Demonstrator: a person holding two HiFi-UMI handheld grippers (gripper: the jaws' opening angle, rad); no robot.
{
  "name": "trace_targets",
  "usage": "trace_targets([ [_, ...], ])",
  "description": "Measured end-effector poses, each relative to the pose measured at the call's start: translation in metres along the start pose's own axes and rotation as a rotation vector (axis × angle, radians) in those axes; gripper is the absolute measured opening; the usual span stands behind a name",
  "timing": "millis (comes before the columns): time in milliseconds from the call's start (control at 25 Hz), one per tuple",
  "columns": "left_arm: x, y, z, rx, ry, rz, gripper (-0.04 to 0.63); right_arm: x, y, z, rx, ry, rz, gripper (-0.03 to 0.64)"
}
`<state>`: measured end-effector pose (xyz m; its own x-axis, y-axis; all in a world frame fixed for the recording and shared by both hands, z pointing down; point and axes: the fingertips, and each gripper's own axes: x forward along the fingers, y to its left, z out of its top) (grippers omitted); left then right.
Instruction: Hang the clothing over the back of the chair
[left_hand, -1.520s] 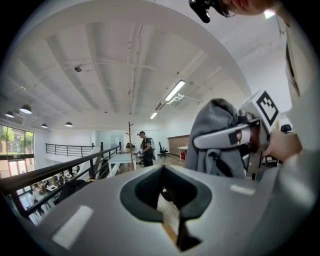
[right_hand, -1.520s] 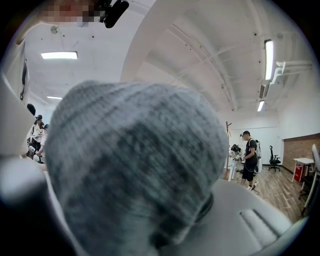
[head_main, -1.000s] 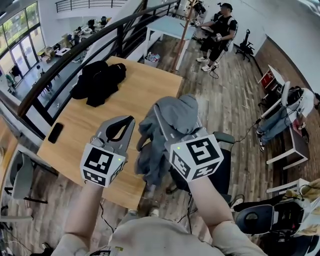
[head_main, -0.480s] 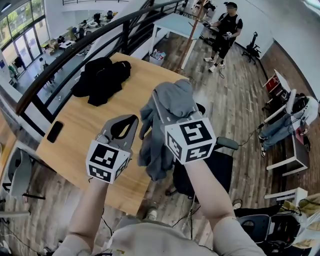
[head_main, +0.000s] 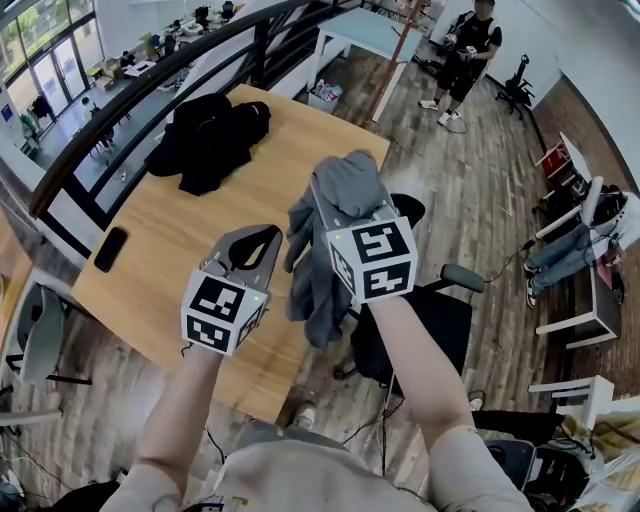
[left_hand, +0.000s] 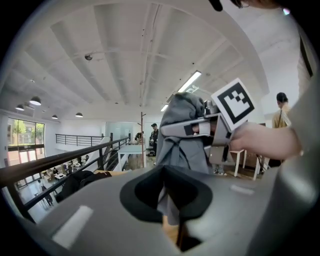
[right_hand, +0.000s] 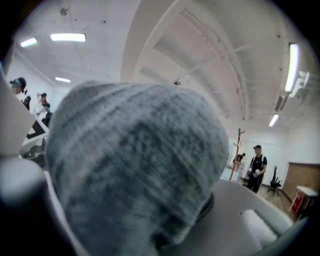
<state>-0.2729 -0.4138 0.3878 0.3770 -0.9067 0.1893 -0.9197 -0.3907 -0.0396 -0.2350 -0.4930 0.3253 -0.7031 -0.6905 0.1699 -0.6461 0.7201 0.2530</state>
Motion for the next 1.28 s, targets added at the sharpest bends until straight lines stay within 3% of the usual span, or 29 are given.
trace_targets([
  [120,0.008,-0.003,0.0,-0.002,0.001,-0.015,0.0,0.0,-0.021,0.003,-0.052,0.012,-0.047,0.11],
  [520,0.041,-0.053,0.016,0.027,-0.005,-0.117,0.0,-0.063,-0.121,0.02,-0.009,-0.044,-0.235,0.112],
  [880,0.07,-0.123,0.033,0.053,-0.018,-0.23,0.0,-0.136,-0.168,0.02,-0.002,-0.063,-0.333,0.124],
  [1080,0.085,-0.161,0.023,0.072,0.002,-0.27,0.001,-0.168,-0.177,-0.014,-0.029,-0.016,-0.359,0.135],
  [1280,0.091,-0.187,0.009,0.083,0.04,-0.294,0.0,-0.196,-0.184,-0.057,0.007,0.033,-0.38,0.137],
])
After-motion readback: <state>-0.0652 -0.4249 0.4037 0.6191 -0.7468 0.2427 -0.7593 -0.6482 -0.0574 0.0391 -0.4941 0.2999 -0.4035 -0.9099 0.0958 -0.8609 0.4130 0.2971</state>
